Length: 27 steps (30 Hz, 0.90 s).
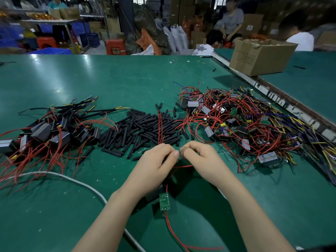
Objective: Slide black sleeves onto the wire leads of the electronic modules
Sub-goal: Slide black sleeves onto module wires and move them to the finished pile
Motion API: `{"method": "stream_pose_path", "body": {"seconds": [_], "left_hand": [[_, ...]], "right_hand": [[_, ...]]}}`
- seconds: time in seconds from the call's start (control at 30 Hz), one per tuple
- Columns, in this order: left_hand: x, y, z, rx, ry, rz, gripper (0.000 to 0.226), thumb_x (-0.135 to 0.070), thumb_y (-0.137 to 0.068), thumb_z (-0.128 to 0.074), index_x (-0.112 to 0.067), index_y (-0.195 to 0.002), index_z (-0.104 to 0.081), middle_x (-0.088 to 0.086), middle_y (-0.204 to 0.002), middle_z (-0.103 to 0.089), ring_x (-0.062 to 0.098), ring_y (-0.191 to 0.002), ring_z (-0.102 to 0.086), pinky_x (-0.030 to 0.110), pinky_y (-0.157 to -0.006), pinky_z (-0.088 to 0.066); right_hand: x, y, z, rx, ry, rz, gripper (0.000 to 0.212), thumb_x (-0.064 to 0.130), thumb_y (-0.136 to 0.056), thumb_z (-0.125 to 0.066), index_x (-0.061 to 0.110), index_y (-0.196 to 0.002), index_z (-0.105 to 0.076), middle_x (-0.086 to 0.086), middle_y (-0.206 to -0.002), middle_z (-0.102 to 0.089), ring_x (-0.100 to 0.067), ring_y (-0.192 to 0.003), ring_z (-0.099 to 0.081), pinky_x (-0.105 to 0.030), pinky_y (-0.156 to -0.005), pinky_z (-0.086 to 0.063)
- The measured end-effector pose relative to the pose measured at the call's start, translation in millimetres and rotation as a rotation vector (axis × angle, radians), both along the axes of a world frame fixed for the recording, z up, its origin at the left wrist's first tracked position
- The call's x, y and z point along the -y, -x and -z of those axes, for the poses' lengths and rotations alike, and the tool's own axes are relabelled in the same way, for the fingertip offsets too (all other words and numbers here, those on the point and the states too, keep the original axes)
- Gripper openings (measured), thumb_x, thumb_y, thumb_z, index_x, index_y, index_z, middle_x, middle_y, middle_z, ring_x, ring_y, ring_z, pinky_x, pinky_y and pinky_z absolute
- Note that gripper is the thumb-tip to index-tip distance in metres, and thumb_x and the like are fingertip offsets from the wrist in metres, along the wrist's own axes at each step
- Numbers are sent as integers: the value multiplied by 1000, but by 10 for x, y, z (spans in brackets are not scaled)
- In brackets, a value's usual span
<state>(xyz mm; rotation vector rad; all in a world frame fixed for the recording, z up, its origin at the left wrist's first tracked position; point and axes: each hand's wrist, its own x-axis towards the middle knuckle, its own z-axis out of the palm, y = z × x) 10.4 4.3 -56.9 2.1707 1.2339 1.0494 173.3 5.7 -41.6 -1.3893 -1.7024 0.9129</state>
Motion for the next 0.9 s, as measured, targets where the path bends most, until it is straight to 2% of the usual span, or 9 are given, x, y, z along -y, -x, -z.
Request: {"method": "stream_pose_path", "body": {"seconds": [0.13,0.2,0.3,0.47,0.53,0.63,0.7,0.77,0.9], "left_hand": [[-4,-7,-21,142,173,-42,29,-21,-97,-49,-23,-70,-55,-20,-56,-50,-2,-55,-43,14,-54,-32],[-4,-22,-22,210,255,-41,31,-20,-96,-49,-26,-66,-54,-18,-52,-48,0,-51,-39,17,-51,-30],[-14,-36,-30,326,368,-37,34,-20,-96,-50,-27,-63,-57,-14,-55,-49,4,-51,-39,21,-51,-32],[-9,-61,-69,394,429,14,41,-19,-97,-48,-32,-60,-59,-12,-55,-45,4,-51,-38,16,-50,-32],[9,-57,-83,357,382,65,36,-20,-97,-49,-30,-64,-57,-10,-58,-41,6,-54,-36,18,-52,-30],[41,-45,-85,266,272,108,23,-23,-96,-52,-21,-74,-57,-16,-62,-46,1,-59,-40,16,-58,-33],[50,-45,-76,221,240,104,21,-26,-93,-52,-18,-76,-59,-16,-65,-52,-2,-63,-44,15,-61,-36],[52,-45,-85,236,274,97,24,-20,-96,-52,-19,-74,-59,-17,-60,-52,-3,-58,-43,13,-58,-35],[23,-26,-135,395,392,53,34,-13,-97,-48,-20,-65,-56,-12,-52,-43,2,-48,-38,13,-48,-32]], "right_hand": [[13,-15,-43,-122,-69,-75,16,36,-90,-61,26,-82,-70,8,-84,-70,-4,-84,-61,-17,-80,-45],[15,-30,-29,-82,-135,-113,9,31,-88,-65,23,-89,-70,8,-85,-69,-1,-82,-61,-11,-75,-42],[-6,-50,6,44,-250,-109,5,21,-89,-66,19,-88,-71,6,-84,-67,-2,-82,-60,-13,-74,-42],[8,-18,13,161,-497,-32,19,25,-92,-61,12,-80,-68,8,-74,-59,-9,-73,-54,-20,-70,-42],[17,16,9,83,-367,31,24,26,-93,-58,17,-71,-64,13,-65,-55,-5,-66,-49,-19,-64,-38],[9,77,-30,-162,46,63,32,16,-91,-56,18,-59,-58,13,-55,-53,-7,-61,-46,-22,-62,-38],[10,69,-51,-258,202,29,39,10,-90,-52,20,-52,-57,12,-52,-54,-4,-56,-48,-14,-57,-39],[25,48,-94,-270,266,-34,39,14,-92,-53,20,-54,-60,11,-53,-58,0,-54,-51,-14,-57,-39],[-9,-4,-125,-315,287,-28,38,41,-97,-46,20,-73,-68,8,-66,-68,-1,-64,-60,-25,-64,-38]]}}
